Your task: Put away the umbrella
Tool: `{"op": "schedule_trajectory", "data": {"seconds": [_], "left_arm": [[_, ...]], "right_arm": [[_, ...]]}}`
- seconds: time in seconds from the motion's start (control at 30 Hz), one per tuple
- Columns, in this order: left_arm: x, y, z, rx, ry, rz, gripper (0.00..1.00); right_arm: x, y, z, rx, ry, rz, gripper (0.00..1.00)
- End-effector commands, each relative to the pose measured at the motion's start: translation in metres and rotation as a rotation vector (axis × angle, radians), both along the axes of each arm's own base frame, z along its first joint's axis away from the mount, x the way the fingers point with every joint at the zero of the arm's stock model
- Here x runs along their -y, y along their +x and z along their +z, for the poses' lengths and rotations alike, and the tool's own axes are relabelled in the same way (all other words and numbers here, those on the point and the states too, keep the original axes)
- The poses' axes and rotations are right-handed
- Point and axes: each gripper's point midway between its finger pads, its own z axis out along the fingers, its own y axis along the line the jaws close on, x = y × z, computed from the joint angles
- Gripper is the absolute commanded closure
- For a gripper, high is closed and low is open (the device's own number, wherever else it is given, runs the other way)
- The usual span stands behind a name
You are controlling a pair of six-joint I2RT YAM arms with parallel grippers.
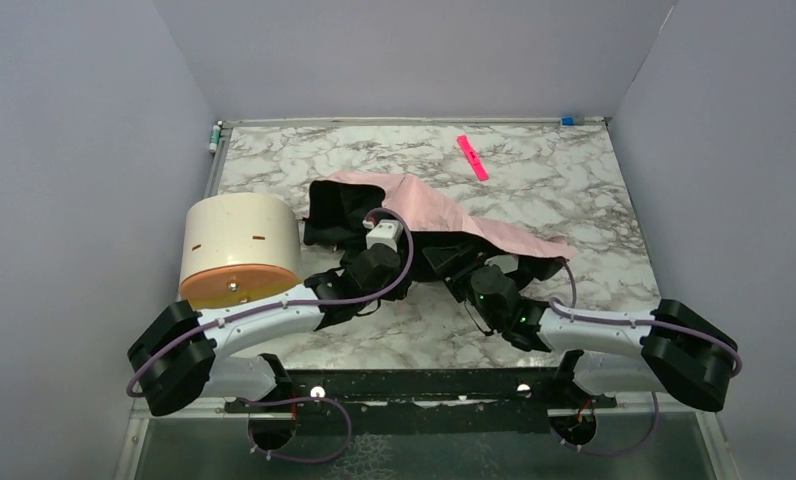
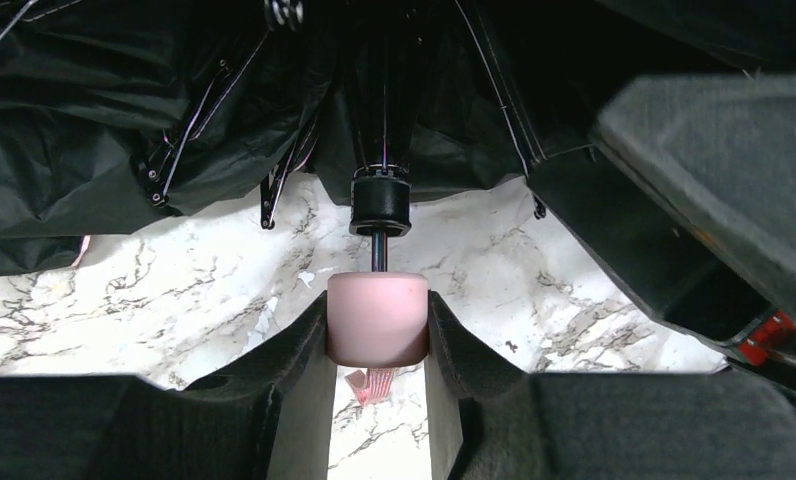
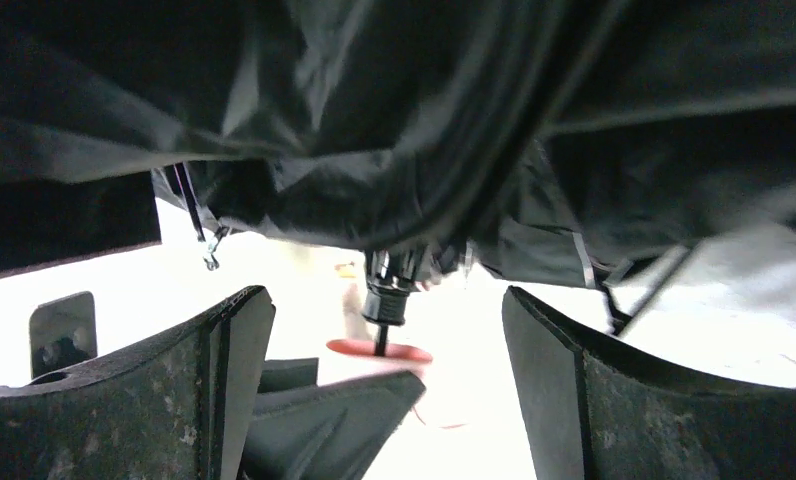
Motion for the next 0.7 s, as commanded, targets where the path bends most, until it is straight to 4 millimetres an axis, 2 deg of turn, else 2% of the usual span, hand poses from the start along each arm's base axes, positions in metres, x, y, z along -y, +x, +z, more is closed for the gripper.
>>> {"op": "schedule_trajectory", "data": {"seconds": [0.0, 0.2, 0.3, 0.33, 0.37, 0.47, 0.5, 0.53, 0.67], "left_arm": [[0.01, 0.009, -0.009, 0.0, -0.019, 0.026, 1.0], [0.023, 0.017, -0.027, -0.013, 0.001, 0.016, 1.0], [0.027, 0.019, -0.034, -0.016, 0.02, 0.008, 1.0], [0.028, 0.02, -0.035, -0.017, 0.022, 0.004, 0.96], [0.028, 0.02, -0.036, -0.02, 0.025, 0.001, 0.88], [0.029, 0.016, -0.033, -0.021, 0.018, -0.022, 0.59], [0.029, 0.015, -0.029, -0.018, 0.013, -0.028, 0.51], [0.025, 0.011, -0.026, -0.023, 0.02, -0.035, 0.46], [0.01, -0.003, 0.006, 0.008, 0.012, -0.077, 0.28]], "right_arm": [[0.037, -0.019, -0.04, -0.11, -0.159, -0.031, 0.11], [0.074, -0.052, -0.055, -0.158, -0.338, 0.051, 0.16], [0.084, -0.067, -0.051, -0.16, -0.391, 0.112, 0.19], [0.086, -0.07, -0.046, -0.15, -0.402, 0.128, 0.2], [0.09, -0.073, -0.042, -0.142, -0.421, 0.142, 0.21], [0.101, -0.079, -0.02, -0.083, -0.473, 0.178, 0.23], [0.103, -0.08, -0.005, -0.056, -0.477, 0.186, 0.23], [0.105, -0.082, 0.007, -0.025, -0.495, 0.204, 0.24], [0.109, -0.091, 0.053, 0.075, -0.549, 0.285, 0.25]]}}
